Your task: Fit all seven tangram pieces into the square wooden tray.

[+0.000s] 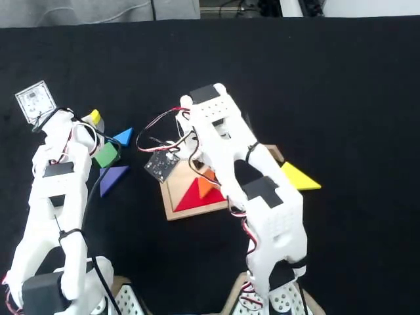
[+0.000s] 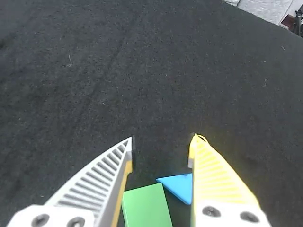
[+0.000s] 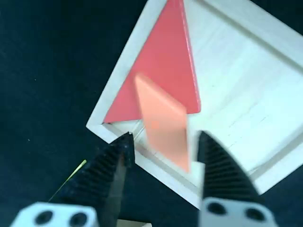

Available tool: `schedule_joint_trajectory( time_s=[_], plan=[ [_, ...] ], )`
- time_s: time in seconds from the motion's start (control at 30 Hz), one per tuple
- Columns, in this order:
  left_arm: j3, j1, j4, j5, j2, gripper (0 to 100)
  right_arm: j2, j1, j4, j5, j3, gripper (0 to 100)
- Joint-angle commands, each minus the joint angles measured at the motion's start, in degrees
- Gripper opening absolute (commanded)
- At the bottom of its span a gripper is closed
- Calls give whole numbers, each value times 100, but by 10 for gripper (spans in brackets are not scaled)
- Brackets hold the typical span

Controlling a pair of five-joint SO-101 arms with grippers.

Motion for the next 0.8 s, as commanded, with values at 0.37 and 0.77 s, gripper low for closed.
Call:
schedule_joint_trajectory(
  time_s=[0.37,0.77],
  plan=[
    [-92,57,-114,-44,-211,195,-2466,580,448,-730,-189,120],
    [-57,57,-114,-44,-211,195,-4312,325,-3235,-7385,3547,10]
  ],
)
